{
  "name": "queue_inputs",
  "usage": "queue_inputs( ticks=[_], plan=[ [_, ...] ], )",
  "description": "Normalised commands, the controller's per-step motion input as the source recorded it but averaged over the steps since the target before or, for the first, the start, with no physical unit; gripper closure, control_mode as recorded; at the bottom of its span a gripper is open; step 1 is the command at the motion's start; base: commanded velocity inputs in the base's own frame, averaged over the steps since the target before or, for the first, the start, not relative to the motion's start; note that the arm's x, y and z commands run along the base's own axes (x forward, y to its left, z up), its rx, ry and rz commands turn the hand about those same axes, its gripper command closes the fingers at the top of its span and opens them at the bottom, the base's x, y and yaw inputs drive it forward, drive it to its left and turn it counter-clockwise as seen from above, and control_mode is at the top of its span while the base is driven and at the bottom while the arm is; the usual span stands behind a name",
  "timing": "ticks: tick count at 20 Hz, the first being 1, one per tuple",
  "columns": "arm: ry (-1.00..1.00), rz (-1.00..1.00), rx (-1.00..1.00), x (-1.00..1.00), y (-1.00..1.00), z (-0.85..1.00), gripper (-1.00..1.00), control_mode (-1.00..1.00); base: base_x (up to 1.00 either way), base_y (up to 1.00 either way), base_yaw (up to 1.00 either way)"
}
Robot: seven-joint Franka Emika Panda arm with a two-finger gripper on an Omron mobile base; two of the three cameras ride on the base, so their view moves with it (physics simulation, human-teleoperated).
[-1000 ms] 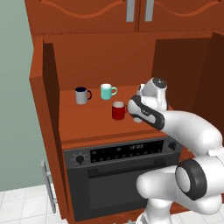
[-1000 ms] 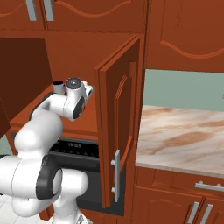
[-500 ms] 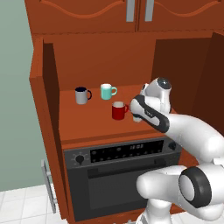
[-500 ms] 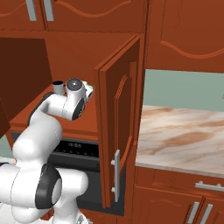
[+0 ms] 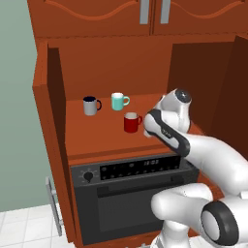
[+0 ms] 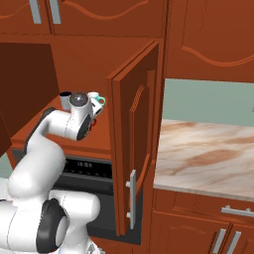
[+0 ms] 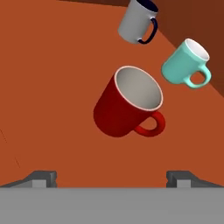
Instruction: Pick the mug on the counter and place it in the cabinet with the handle facing the right, like the mugs already inside.
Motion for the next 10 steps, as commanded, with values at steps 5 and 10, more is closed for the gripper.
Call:
queue_inputs(
  ticks=[5, 10],
  plan=[
    [0.0, -0.07, 0.02, -0.32, 0.26, 0.0, -1.0, -1.0, 0.0, 0.0, 0.0],
    [0.0, -0.06, 0.02, -0.36, 0.2, 0.0, -1.0, -1.0, 0.0, 0.0, 0.0]
  ],
)
